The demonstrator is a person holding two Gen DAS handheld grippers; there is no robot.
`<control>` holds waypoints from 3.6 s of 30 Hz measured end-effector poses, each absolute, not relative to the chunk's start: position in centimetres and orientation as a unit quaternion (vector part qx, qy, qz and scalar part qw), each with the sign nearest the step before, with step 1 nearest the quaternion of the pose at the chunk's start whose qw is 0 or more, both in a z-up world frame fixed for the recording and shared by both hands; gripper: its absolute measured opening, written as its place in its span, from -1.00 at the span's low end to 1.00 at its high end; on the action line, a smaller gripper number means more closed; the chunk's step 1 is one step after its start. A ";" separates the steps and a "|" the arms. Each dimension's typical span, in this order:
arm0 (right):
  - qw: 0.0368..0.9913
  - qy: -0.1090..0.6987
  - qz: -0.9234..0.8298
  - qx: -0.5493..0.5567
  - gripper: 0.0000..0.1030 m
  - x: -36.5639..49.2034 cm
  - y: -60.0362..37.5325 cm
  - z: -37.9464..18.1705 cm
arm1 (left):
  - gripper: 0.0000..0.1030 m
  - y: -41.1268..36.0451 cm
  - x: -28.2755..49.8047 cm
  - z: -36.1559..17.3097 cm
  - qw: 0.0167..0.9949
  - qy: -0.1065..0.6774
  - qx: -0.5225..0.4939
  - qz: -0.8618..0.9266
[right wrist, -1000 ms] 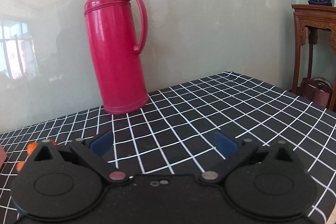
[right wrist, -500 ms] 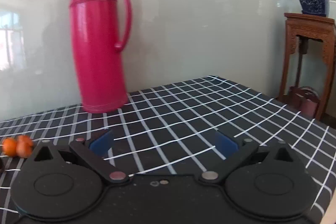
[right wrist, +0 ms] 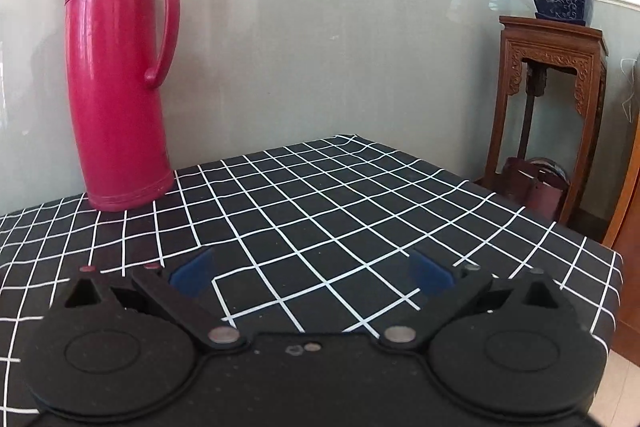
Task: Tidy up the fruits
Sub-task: 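Move the left tool to a round orange-brown fruit piece and grasp it, then carry the orange-brown piece into the red box and open the left tool, then move the right tool to a small orange piece and close on it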
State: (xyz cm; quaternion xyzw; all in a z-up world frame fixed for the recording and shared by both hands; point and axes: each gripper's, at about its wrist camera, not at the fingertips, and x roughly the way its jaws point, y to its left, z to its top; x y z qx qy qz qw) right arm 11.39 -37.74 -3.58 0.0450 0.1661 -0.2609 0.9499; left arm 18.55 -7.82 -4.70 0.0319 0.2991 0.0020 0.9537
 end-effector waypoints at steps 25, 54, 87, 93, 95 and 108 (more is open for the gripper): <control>0.961 0.164 -0.217 0.047 1.00 12.0 -34.2 -2.7 | -0.40 -5.5 12.4 -0.4 0.968 0.247 0.039 -0.023; 0.973 0.169 -0.154 0.032 1.00 13.5 -27.0 -2.7 | -0.40 4.9 8.1 2.4 0.976 0.206 0.020 0.065; 0.976 0.175 -0.133 0.010 1.00 13.8 -25.2 -2.5 | 1.00 8.4 5.9 2.7 0.974 0.117 -0.010 0.193; 0.977 0.176 -0.122 0.007 1.00 13.7 -24.8 -2.5 | 1.00 7.9 5.7 2.5 0.978 0.104 -0.044 0.172; 0.977 0.174 -0.121 -0.001 1.00 13.6 -24.5 -2.5 | 1.00 7.1 5.6 2.3 0.977 0.101 -0.027 0.187; 0.979 0.182 -0.085 -0.034 1.00 14.9 -22.5 -2.5 | 1.00 9.5 5.8 0.5 0.964 0.080 -0.032 0.251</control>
